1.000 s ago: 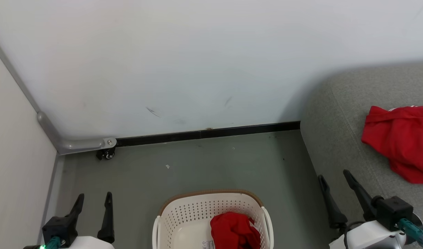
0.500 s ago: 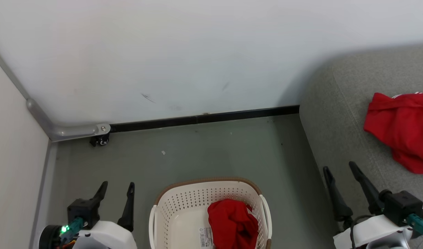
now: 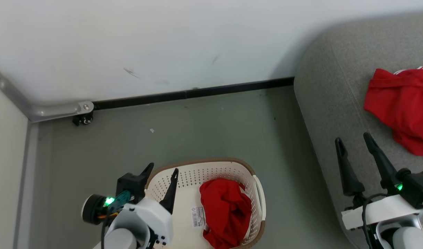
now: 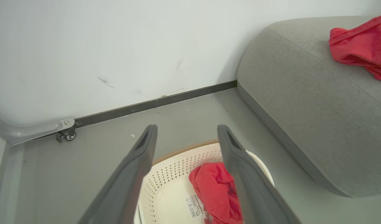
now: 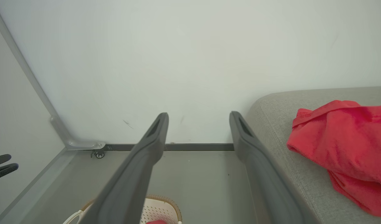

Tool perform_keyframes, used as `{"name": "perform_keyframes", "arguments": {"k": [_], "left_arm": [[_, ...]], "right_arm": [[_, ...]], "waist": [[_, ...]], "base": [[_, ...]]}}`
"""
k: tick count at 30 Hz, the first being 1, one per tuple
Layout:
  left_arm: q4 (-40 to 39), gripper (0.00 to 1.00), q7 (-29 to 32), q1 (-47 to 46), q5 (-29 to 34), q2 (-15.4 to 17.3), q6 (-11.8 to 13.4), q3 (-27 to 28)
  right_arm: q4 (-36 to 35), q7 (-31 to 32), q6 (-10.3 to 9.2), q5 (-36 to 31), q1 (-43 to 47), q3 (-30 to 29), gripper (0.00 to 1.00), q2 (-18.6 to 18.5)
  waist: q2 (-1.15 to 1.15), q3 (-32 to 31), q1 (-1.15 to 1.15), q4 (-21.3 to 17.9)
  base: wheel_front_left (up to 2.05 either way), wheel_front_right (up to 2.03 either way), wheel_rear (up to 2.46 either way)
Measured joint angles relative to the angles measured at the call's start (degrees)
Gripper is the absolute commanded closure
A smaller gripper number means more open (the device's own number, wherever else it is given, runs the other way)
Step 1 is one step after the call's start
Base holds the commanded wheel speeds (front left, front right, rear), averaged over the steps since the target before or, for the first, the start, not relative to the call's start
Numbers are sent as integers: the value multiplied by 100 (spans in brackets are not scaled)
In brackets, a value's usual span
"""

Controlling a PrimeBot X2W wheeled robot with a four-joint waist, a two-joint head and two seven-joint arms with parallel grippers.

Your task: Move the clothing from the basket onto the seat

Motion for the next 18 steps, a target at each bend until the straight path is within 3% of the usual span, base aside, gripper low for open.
{"name": "perform_keyframes", "arguments": {"k": [8,18], "left_arm": [[458,0,178,-536,145,-320,-171,-258],[1073,0,331,-1010,363,-454,-299,-475]], "right_arm": [[-211,4,0,7,-366,-38,0,0],[-437,2,0,63,-896,-132,0,-1]], "waist": [[0,473,0,-148],[0,1155,0,-372]], "base": [[0,0,0],[0,0,0]]}}
